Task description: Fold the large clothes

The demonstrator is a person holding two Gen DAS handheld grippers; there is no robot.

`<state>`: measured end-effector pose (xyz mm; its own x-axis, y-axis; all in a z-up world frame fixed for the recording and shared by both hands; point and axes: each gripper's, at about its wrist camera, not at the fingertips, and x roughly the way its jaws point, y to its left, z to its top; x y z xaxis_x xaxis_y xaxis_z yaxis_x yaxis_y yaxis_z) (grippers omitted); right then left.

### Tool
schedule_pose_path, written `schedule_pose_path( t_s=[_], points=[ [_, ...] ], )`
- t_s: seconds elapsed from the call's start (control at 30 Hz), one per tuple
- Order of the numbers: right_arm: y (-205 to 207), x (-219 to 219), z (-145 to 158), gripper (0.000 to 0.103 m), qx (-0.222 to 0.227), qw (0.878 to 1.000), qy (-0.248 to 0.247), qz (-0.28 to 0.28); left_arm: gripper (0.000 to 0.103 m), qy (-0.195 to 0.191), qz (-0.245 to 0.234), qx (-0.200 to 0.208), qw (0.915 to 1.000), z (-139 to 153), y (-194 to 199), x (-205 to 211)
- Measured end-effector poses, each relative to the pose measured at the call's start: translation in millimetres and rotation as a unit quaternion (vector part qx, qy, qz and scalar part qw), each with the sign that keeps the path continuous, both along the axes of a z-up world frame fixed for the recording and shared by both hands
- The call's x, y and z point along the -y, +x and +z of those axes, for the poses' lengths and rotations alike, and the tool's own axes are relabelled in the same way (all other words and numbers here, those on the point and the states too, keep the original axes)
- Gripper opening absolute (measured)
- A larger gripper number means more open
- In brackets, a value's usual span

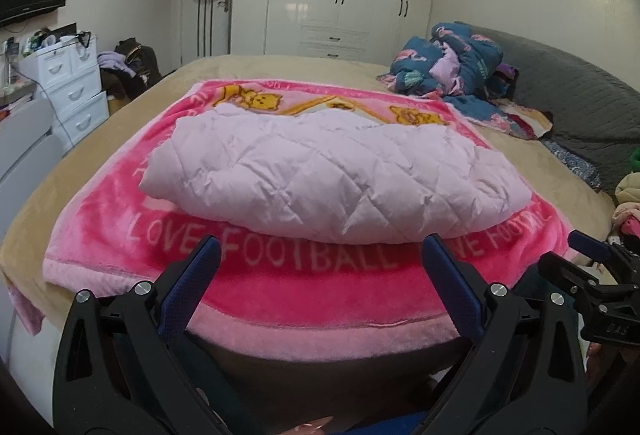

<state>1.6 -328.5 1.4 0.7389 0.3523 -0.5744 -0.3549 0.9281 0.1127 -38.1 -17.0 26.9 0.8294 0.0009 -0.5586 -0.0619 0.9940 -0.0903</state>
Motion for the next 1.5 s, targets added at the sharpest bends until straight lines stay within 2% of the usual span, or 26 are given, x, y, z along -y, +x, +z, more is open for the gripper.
schedule_pose_path(
  t_s=[0.27,1.5],
  points=[
    [-2.4,-1.2,4.1,0.099,0.014,1.0,0.005,0.011,0.094,-0.004,0.0,-0.004,1.0,-1.5,1.4,-2.4],
    [0.4,-2.4,4.2,0.099,0.007,1.0,0.005,0.011,0.094,0.005,0.003,-0.002,1.0,0.5,-0.7,0.5]
  ],
)
